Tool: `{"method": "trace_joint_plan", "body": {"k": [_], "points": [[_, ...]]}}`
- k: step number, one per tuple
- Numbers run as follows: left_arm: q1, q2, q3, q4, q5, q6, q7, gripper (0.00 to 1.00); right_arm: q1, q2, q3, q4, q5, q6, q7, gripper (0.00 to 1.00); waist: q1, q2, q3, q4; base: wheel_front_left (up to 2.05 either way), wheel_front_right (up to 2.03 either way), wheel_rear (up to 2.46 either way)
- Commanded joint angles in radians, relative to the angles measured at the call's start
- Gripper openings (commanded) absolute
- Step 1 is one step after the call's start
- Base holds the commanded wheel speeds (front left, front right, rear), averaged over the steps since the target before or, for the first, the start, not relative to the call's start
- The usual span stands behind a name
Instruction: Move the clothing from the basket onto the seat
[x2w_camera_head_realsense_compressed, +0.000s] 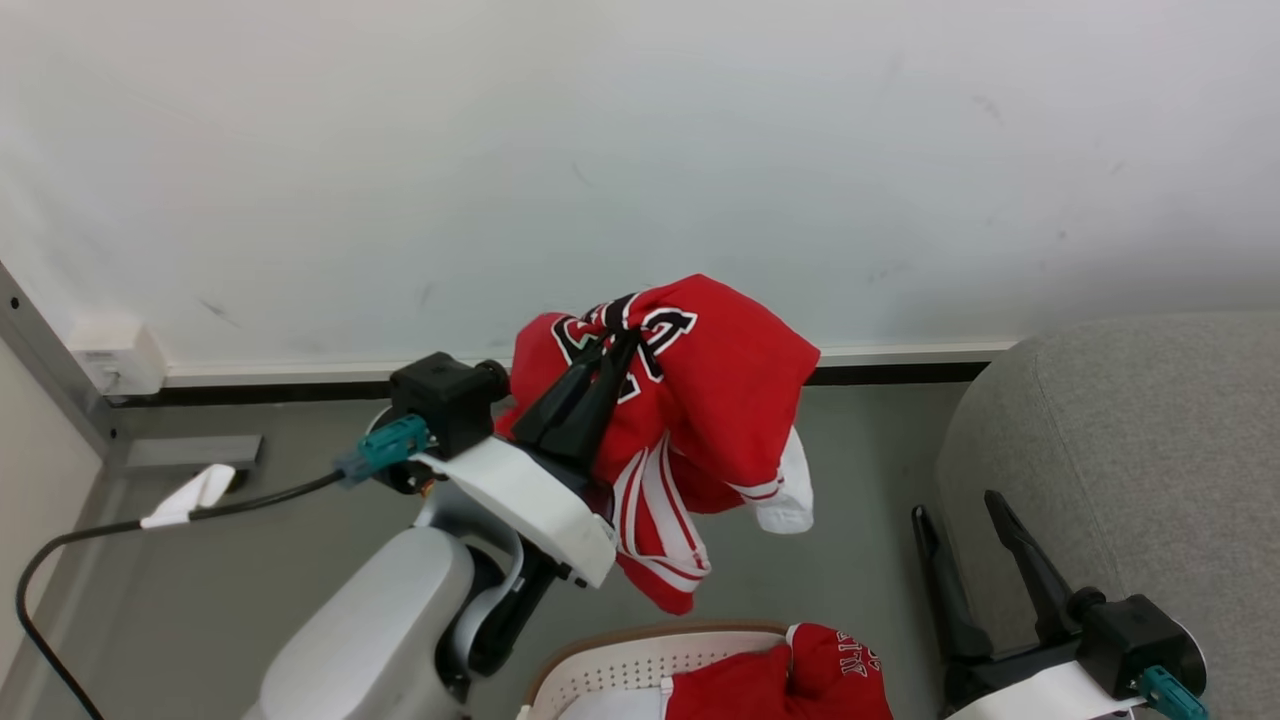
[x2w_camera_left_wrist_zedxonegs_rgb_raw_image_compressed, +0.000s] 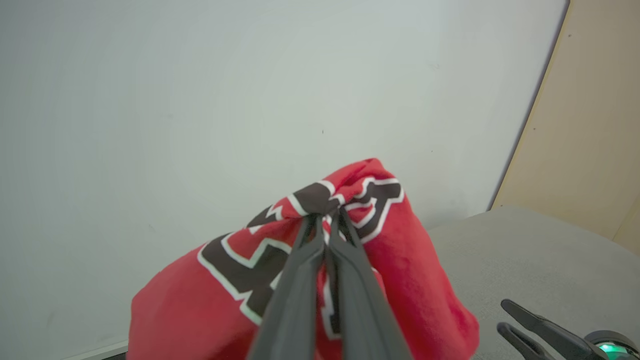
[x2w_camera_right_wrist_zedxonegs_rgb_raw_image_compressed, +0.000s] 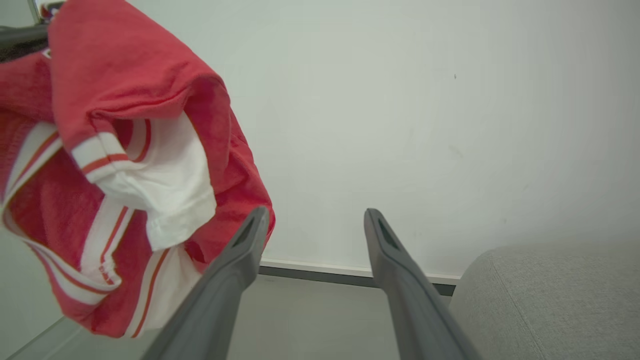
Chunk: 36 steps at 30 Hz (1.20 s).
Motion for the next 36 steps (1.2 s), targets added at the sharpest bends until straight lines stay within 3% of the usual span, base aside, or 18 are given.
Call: {"method": "trace_joint_plan", "body": {"k": [1, 22, 36], "points": [[-0.007, 0.008, 0.006, -0.007, -0.014, 0.007, 0.003, 0.0, 0.01, -0.002, 0.008, -0.008, 0.009, -0.002, -0.003, 1.0, 0.0001, 0.0, 0.003, -0.004, 0.0, 0.0, 0.0], [-0.019, -0.005, -0.007, 0.041, -0.015, 0.011, -0.009, 0.0, -0.042, -0.06, 0.191, -0.082, -0.006, -0.002, -0.003, 1.0, 0.0001, 0.0, 0.009, 0.001, 0.0, 0.0, 0.0], [-0.021, -0.082, -0.089, 0.078, -0.005, -0.021, -0.01, 0.0, -0.128, -0.044, 0.329, 0.056, 0.029, -0.002, 0.039, 1.0, 0.0001, 0.0, 0.004, 0.091, 0.0, 0.0, 0.0]]}}
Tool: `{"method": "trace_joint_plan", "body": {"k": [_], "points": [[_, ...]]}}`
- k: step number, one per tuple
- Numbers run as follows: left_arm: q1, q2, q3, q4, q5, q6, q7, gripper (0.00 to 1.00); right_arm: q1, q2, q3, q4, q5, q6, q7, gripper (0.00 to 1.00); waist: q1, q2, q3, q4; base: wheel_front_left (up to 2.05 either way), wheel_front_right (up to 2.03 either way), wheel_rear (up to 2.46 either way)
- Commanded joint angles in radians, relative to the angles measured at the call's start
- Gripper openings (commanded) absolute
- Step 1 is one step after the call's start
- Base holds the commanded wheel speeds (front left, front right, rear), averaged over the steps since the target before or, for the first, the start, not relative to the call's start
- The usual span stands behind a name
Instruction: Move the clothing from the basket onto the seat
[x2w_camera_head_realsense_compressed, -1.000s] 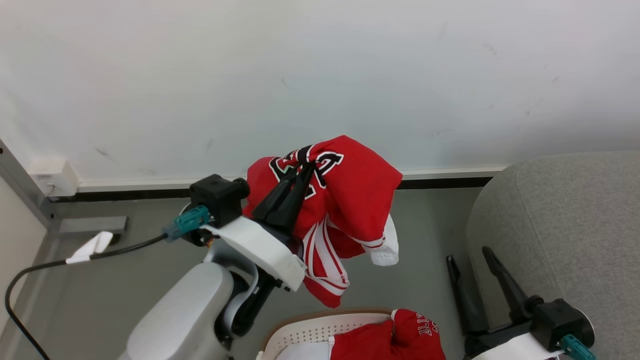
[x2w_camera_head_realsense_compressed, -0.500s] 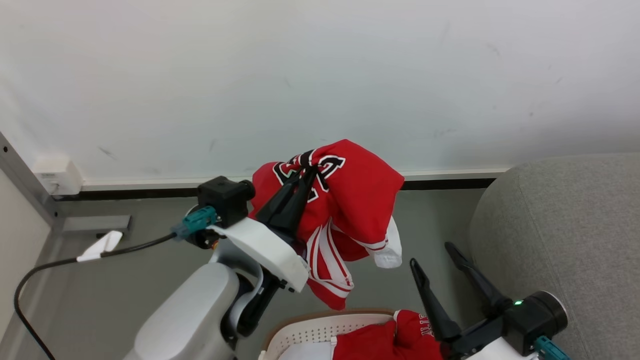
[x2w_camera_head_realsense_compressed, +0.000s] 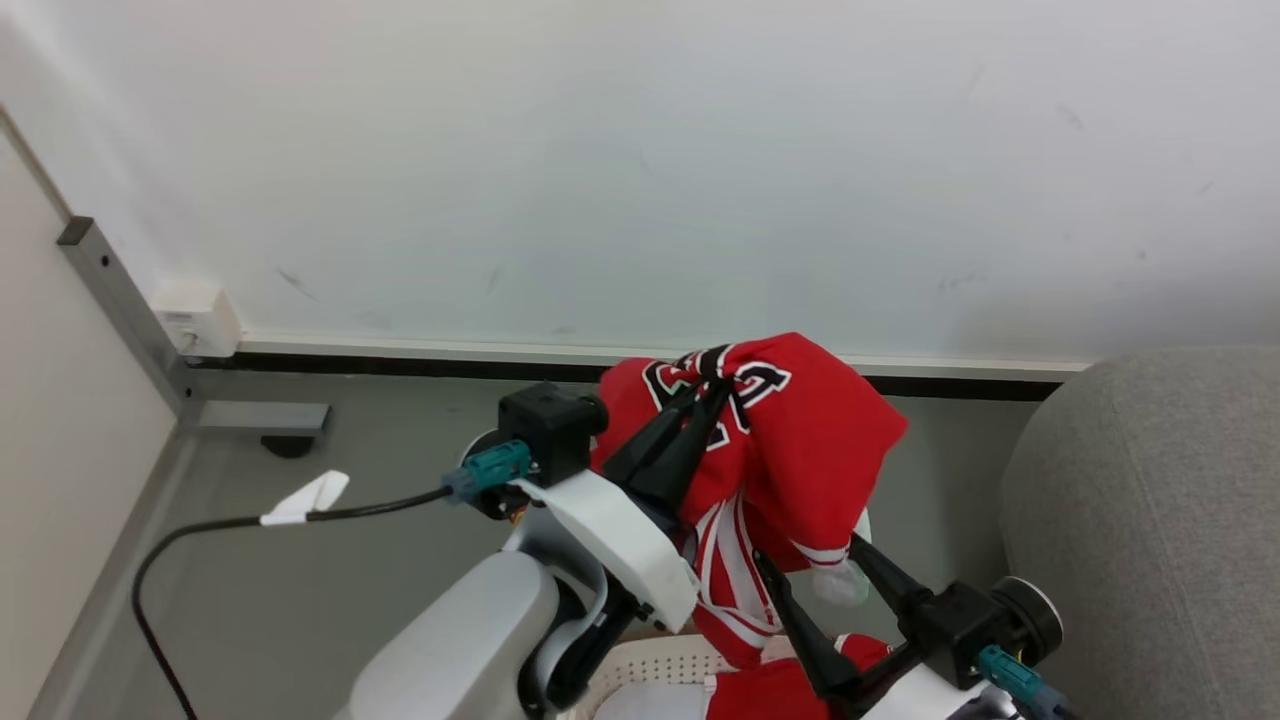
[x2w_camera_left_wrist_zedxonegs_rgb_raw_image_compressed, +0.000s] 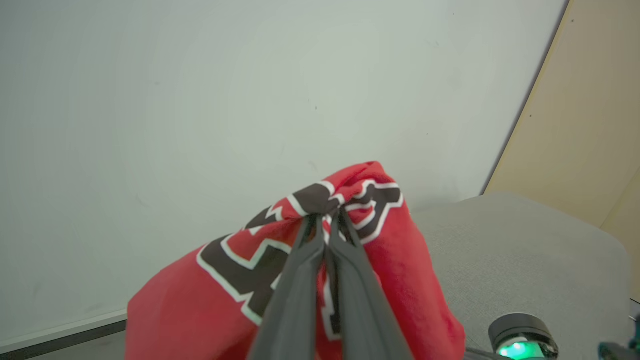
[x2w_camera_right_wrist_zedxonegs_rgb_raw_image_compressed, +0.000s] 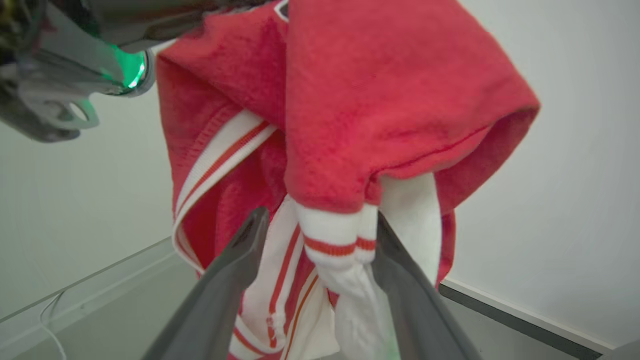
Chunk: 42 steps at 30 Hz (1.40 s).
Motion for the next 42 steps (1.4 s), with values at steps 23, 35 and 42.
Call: {"method": "trace_joint_plan", "body": {"k": [23, 35, 42], "points": [[0.064, -0.053, -0.115, -0.05, -0.01, -0.012, 0.029, 0.0, -0.092, 0.04, 0.052, 0.259, 0.07, -0.002, -0.04, 0.0, 0.0, -0.0001, -0.048, 0.14, 0.0, 0.0, 0.0], [0.084, -0.018, -0.085, -0.022, -0.026, 0.009, 0.014, 0.0, -0.008, 0.04, -0.015, 0.126, 0.049, -0.002, -0.041, 0.0, 0.0, -0.0001, -0.045, 0.107, 0.0, 0.0, 0.0], [0.093, -0.009, -0.088, -0.007, -0.026, 0.015, 0.002, 0.42, 0.019, 0.04, -0.07, 0.05, 0.044, -0.002, -0.041, 0.0, 0.0, -0.0001, -0.029, 0.069, 0.0, 0.0, 0.0]]}}
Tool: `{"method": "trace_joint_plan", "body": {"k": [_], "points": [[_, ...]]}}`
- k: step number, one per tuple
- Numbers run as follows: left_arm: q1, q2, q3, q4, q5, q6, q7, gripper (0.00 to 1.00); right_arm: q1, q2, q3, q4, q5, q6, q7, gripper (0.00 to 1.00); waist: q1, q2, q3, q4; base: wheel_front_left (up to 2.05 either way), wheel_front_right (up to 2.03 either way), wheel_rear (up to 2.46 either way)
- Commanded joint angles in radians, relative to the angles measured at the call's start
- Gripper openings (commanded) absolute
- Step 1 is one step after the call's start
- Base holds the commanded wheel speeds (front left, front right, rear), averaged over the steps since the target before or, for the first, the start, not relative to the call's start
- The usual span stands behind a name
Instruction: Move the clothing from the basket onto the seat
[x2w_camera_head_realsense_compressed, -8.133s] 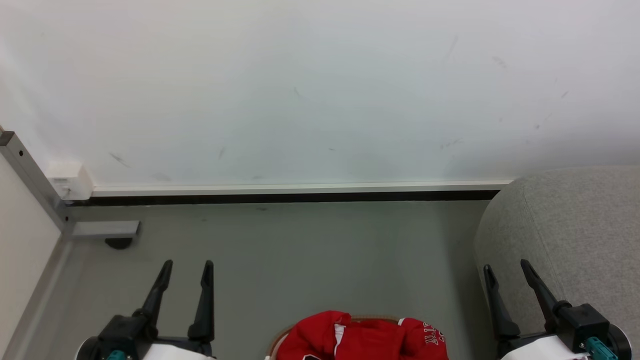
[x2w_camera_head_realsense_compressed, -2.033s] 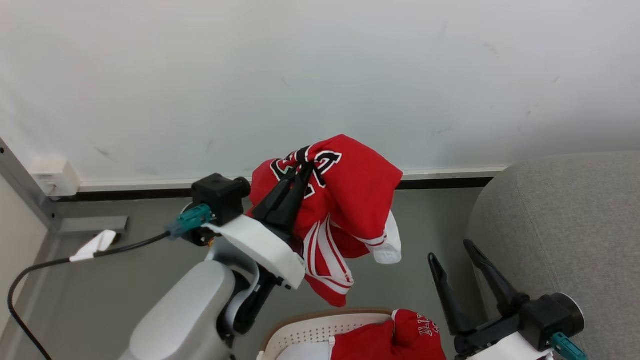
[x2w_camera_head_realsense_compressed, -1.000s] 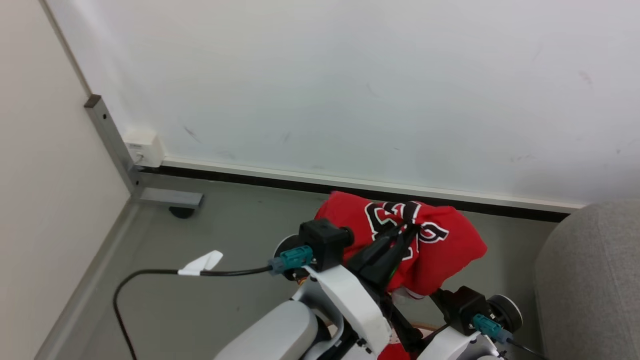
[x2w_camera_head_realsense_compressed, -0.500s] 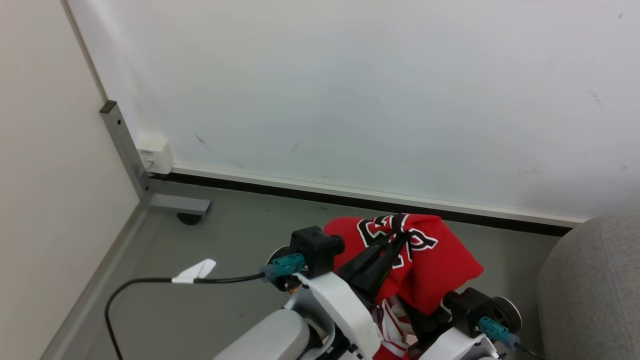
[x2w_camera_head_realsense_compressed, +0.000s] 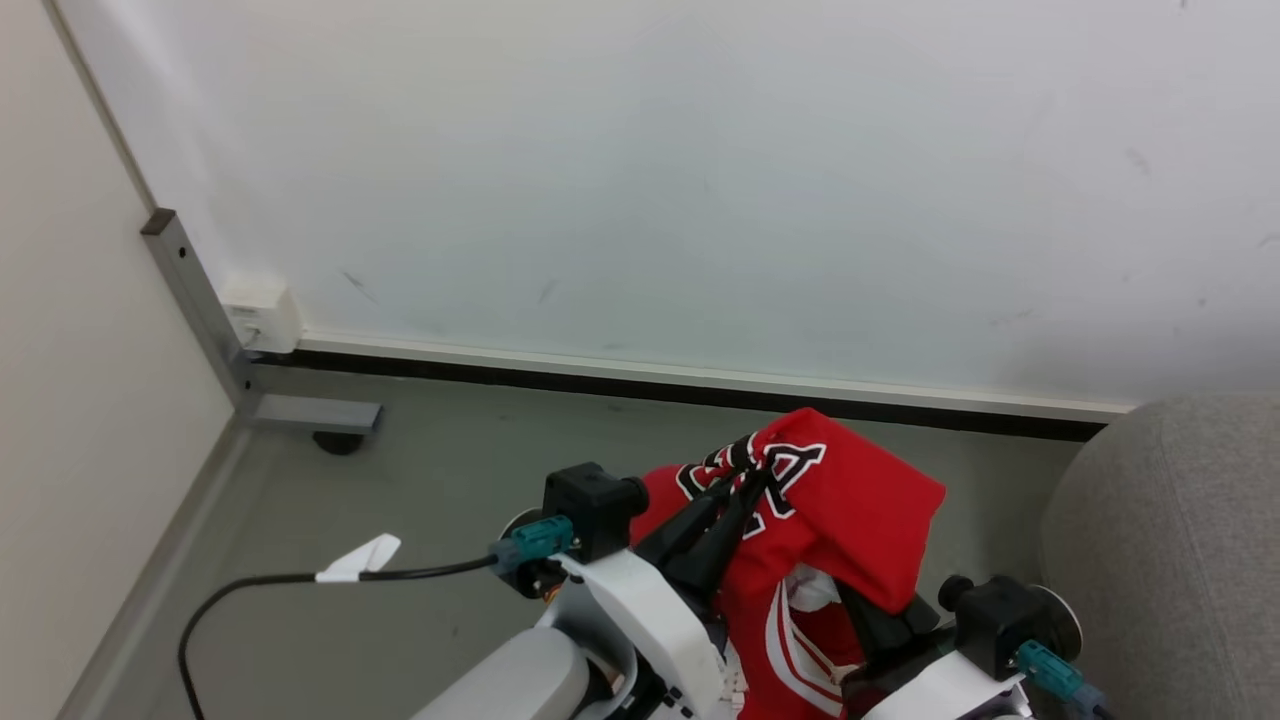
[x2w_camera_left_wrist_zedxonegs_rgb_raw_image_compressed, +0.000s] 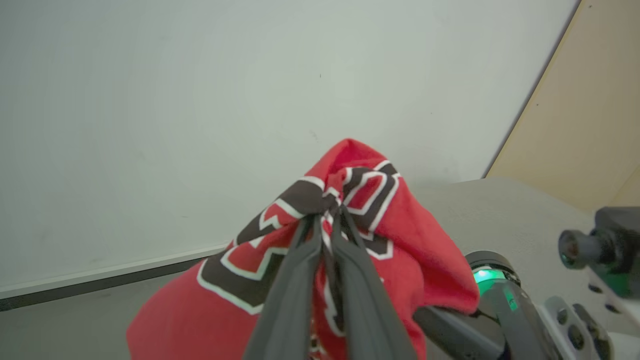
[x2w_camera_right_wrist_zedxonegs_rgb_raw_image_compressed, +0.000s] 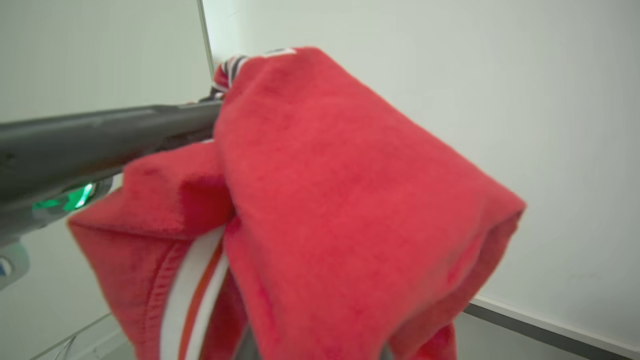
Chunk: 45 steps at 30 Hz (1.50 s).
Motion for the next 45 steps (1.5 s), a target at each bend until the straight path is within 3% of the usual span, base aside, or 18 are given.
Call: {"method": "trace_joint_plan", "body": {"k": [1, 2, 3, 17, 26, 37, 45], "points": [[0.012, 0.009, 0.002, 0.0, -0.004, -0.002, -0.01, 0.59, 0.011, -0.001, -0.014, -0.016, -0.004, -0.002, -0.003, 0.0, 0.0, 0.0, 0.008, -0.014, 0.0, 0.0, 0.0], [0.017, 0.009, 0.002, -0.002, -0.008, -0.008, -0.017, 0.98, 0.01, -0.003, -0.023, -0.025, -0.003, -0.002, -0.003, 0.0, 0.0, 0.0, 0.011, -0.021, 0.0, 0.0, 0.0], [0.021, 0.011, 0.002, -0.006, -0.011, -0.012, -0.021, 1.0, 0.009, -0.006, -0.03, -0.031, -0.003, -0.002, -0.003, 0.0, 0.0, 0.0, 0.013, -0.028, 0.0, 0.0, 0.0], [0.053, 0.061, -0.003, -0.073, 0.034, -0.029, -0.09, 1.0, 0.001, -0.063, -0.158, -0.109, -0.032, -0.002, -0.004, 0.0, 0.0, 0.0, 0.049, -0.183, 0.0, 0.0, 0.0], [0.052, 0.079, 0.0, -0.096, 0.063, -0.038, -0.113, 1.0, 0.01, -0.097, -0.245, -0.191, -0.068, -0.002, -0.004, 0.0, 0.0, 0.0, 0.089, -0.354, 0.0, 0.0, 0.0], [0.049, 0.09, -0.004, -0.062, 0.1, -0.029, -0.122, 1.0, 0.02, -0.09, -0.294, -0.248, -0.075, -0.002, -0.004, 0.0, 0.0, 0.0, 0.125, -0.534, 0.0, 0.0, 0.0], [0.03, 0.084, -0.006, -0.045, 0.115, -0.038, -0.127, 1.0, 0.022, -0.08, -0.31, -0.264, -0.066, -0.002, -0.004, 0.0, 0.0, 0.0, 0.147, -0.592, 0.0, 0.0, 0.0]]}}
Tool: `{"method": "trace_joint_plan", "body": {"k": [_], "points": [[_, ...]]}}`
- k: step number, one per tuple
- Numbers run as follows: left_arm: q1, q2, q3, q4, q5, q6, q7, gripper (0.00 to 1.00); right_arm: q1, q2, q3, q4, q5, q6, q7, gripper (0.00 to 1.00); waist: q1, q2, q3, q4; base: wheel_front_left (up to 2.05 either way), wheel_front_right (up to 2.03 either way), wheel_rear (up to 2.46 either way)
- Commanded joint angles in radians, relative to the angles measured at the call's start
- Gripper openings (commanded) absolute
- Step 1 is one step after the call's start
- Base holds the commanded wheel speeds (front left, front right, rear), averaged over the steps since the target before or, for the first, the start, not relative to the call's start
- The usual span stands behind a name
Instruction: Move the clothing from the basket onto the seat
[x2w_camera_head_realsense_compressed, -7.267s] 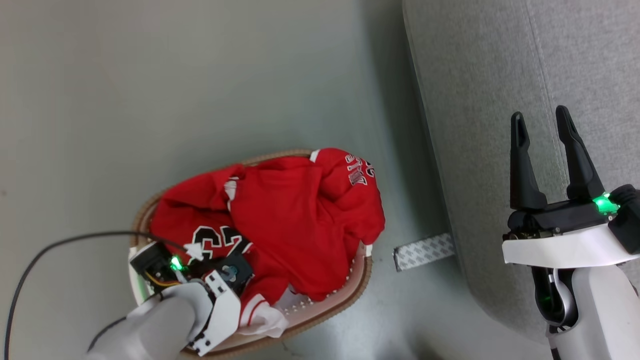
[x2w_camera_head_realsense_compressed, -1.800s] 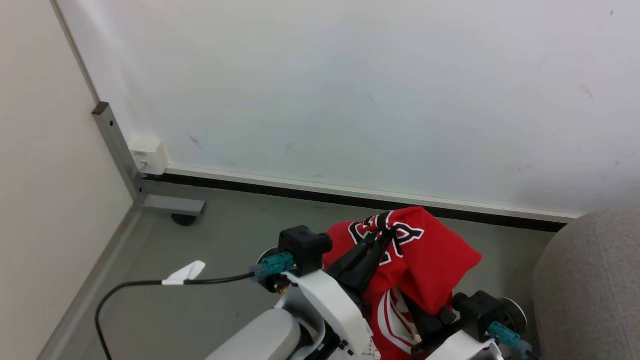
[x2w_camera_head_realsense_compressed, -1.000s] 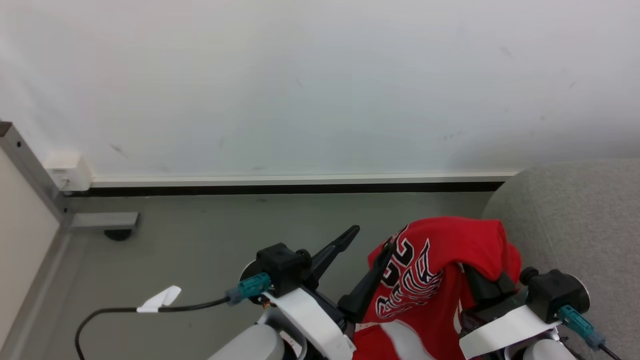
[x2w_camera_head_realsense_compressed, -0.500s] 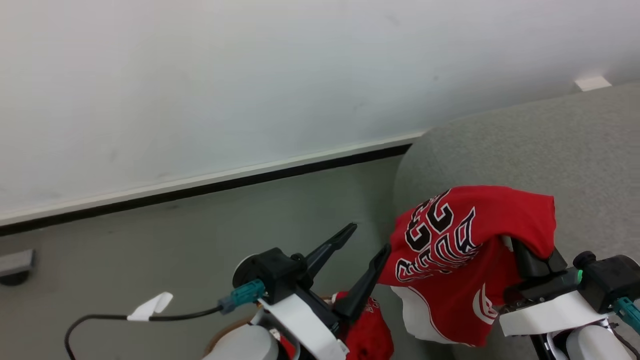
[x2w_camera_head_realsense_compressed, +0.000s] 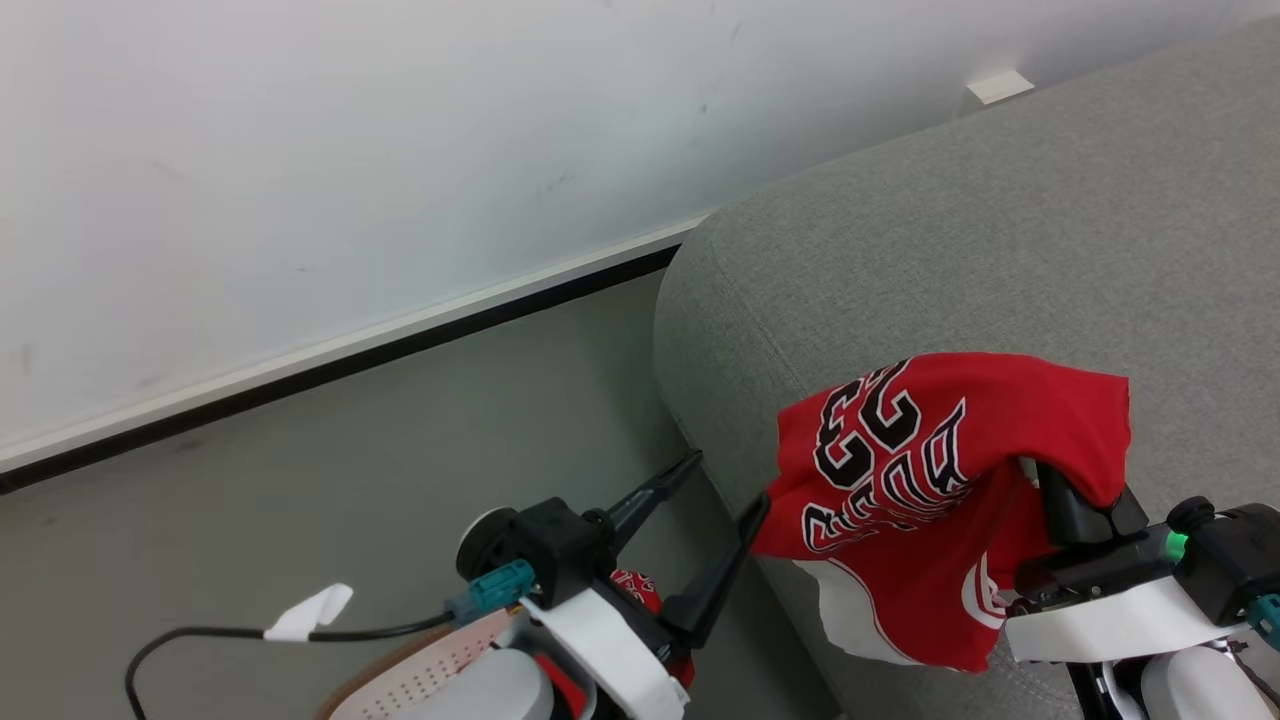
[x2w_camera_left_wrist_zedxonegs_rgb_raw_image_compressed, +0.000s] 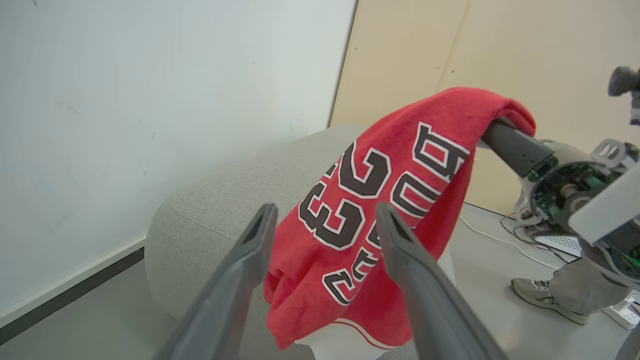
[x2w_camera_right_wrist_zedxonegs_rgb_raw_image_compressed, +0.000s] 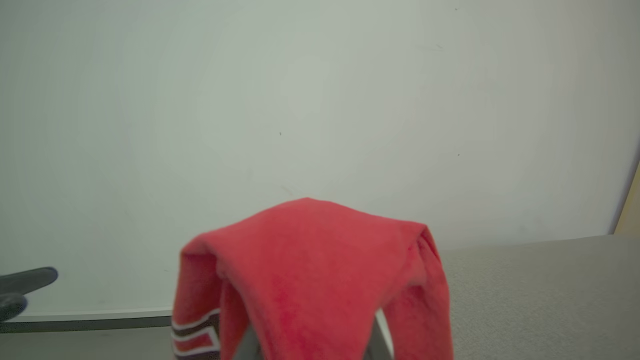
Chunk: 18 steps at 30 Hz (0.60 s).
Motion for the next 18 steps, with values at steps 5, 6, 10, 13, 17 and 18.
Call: {"method": "trace_joint_plan", "body": {"k": [5, 6, 10, 13, 17, 18], "points": [[-0.011, -0.001, -0.002, 0.012, 0.008, -0.006, -0.005, 1.0, 0.006, 0.0, -0.01, -0.011, 0.004, -0.002, -0.004, 0.0, 0.0, -0.0001, 0.013, -0.01, 0.0, 0.0, 0.0], [-0.012, -0.001, -0.004, 0.014, 0.008, -0.006, -0.005, 1.0, 0.005, 0.0, -0.012, -0.011, 0.003, -0.002, -0.004, 0.0, 0.0, -0.0001, 0.014, -0.009, 0.0, 0.0, 0.0], [-0.018, 0.0, -0.008, 0.021, 0.006, -0.005, 0.004, 1.0, -0.015, -0.004, -0.015, -0.016, -0.005, -0.002, -0.004, 0.0, 0.0, -0.0001, 0.025, 0.001, 0.0, 0.0, 0.0], [-0.03, 0.008, -0.009, 0.017, 0.01, -0.004, 0.014, 1.0, -0.065, -0.017, -0.021, -0.024, 0.001, -0.002, -0.004, 0.0, 0.0, -0.0001, 0.05, 0.011, 0.0, 0.0, 0.0], [-0.045, 0.022, -0.01, 0.004, 0.012, -0.004, 0.03, 1.0, -0.16, -0.039, -0.049, -0.006, 0.024, -0.002, -0.004, 0.0, 0.0, -0.0001, 0.101, 0.032, 0.0, 0.0, 0.0], [-0.052, 0.023, -0.012, -0.003, 0.014, -0.006, 0.035, 1.0, -0.188, -0.053, -0.057, 0.0, 0.024, -0.002, -0.001, 0.0, 0.0, -0.0001, 0.119, 0.041, 0.0, 0.0, 0.0]]}}
